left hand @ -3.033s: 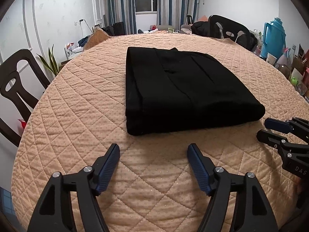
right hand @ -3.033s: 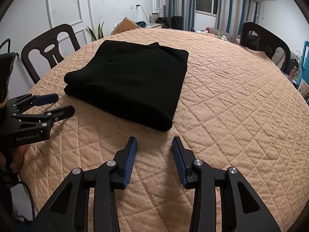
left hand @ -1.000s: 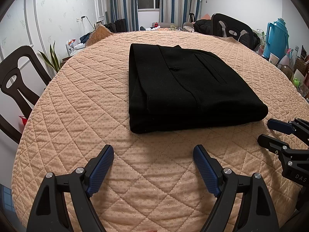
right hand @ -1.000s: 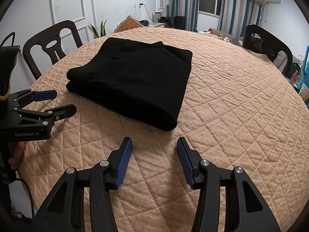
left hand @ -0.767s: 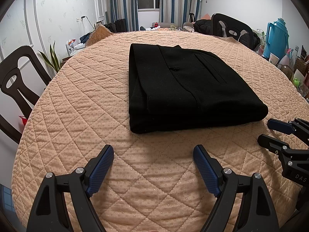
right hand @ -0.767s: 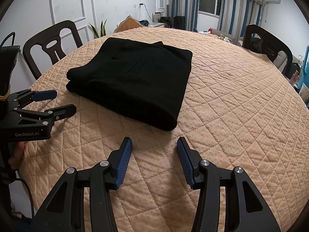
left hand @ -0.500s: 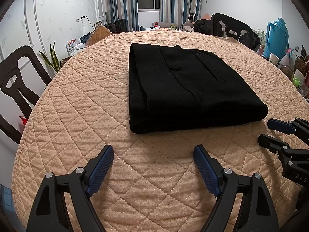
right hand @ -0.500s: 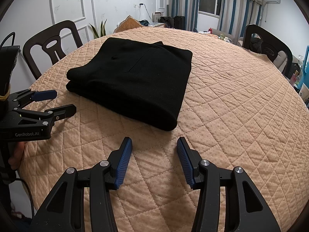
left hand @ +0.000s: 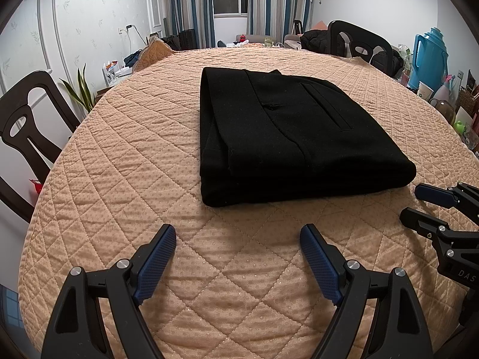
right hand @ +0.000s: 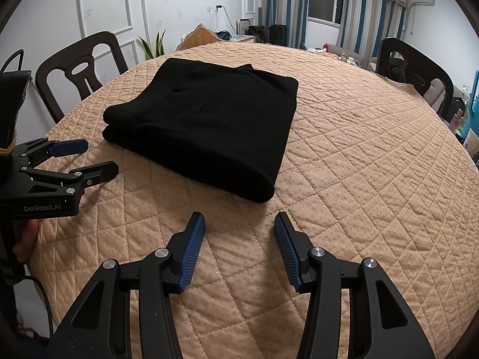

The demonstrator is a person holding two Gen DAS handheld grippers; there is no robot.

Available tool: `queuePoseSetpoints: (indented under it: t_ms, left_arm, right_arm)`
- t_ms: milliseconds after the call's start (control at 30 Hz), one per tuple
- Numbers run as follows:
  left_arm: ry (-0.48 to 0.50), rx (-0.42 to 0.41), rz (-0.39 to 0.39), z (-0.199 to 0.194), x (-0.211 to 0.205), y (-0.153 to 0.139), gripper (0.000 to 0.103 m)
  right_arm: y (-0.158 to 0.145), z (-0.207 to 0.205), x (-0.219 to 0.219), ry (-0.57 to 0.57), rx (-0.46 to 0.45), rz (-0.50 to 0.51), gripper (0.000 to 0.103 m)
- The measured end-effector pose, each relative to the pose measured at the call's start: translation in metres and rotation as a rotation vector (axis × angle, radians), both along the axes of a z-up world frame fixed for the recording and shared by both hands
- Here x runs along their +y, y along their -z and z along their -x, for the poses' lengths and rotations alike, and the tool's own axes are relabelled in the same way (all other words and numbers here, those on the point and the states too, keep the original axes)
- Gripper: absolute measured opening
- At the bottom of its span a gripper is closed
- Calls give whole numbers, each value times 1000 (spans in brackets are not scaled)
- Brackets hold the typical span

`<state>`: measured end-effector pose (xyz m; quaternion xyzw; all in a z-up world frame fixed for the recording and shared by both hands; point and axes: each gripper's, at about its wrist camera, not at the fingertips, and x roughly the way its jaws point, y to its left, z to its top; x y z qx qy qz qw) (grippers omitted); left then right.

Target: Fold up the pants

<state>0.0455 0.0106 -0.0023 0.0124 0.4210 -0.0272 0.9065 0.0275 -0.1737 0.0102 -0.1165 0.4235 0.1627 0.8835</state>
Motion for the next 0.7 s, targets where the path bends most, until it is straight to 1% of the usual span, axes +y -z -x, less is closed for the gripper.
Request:
queuePoseSetpoints:
  t_ms: [700]
  left_arm:
    - [-1,5,0,0,2,3,89]
  right_arm:
    - [0,0,0,0,0,0,49]
